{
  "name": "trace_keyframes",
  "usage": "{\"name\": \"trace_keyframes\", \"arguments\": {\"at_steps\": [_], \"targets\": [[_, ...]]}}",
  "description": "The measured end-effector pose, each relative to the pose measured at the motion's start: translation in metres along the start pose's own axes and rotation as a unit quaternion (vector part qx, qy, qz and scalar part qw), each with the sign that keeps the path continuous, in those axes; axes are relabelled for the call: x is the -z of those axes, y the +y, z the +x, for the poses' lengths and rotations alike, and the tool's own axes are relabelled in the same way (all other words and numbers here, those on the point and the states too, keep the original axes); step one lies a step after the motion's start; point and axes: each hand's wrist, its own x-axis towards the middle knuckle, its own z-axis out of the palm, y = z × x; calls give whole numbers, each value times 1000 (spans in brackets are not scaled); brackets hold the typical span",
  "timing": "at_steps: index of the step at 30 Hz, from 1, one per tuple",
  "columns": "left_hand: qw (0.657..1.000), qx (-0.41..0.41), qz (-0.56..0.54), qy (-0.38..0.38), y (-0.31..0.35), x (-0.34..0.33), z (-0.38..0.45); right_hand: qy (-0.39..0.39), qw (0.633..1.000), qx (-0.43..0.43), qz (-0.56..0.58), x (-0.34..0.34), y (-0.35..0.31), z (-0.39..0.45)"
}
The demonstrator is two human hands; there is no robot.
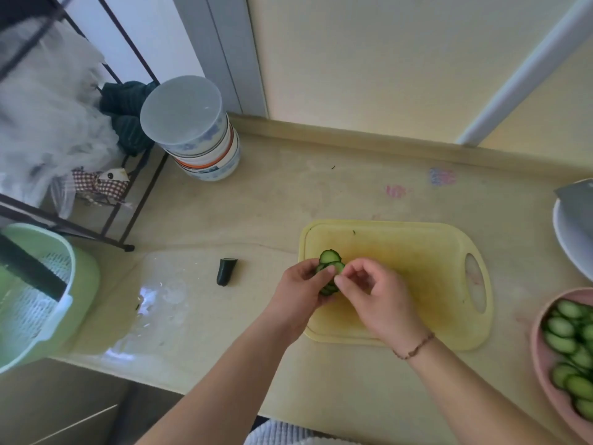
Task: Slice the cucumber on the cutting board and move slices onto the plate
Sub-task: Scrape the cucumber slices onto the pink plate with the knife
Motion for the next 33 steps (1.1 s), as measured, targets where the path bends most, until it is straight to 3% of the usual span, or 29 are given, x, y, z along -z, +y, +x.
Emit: {"name": "trace_keyframes", "arguments": {"at_steps": [5, 7, 10, 16, 19, 29, 31, 33], "targets": [[1000, 4, 12, 5, -4, 2, -4, -3, 999, -17, -42, -2, 7, 7], [999, 9, 7, 36, -2, 8, -5, 30, 992, -6, -126, 6, 7, 26], [998, 11, 12, 54, -2, 16, -7, 68, 949, 33, -306, 12, 9, 65], [999, 10, 12, 52, -3, 19, -11, -26, 852, 26, -522, 1, -5, 102], [999, 7, 8, 51, -4, 21, -12, -76, 810, 21, -582, -4, -21, 100], [999, 11, 26, 41, -3, 25, -13, -152, 716, 31, -681, -16, -34, 109], [999, 13, 26, 41, -2, 26, -13, -151, 723, 23, -673, -10, -31, 115], [999, 17, 19, 44, -2, 26, -12, -133, 775, 14, -618, 4, -24, 116]]}}
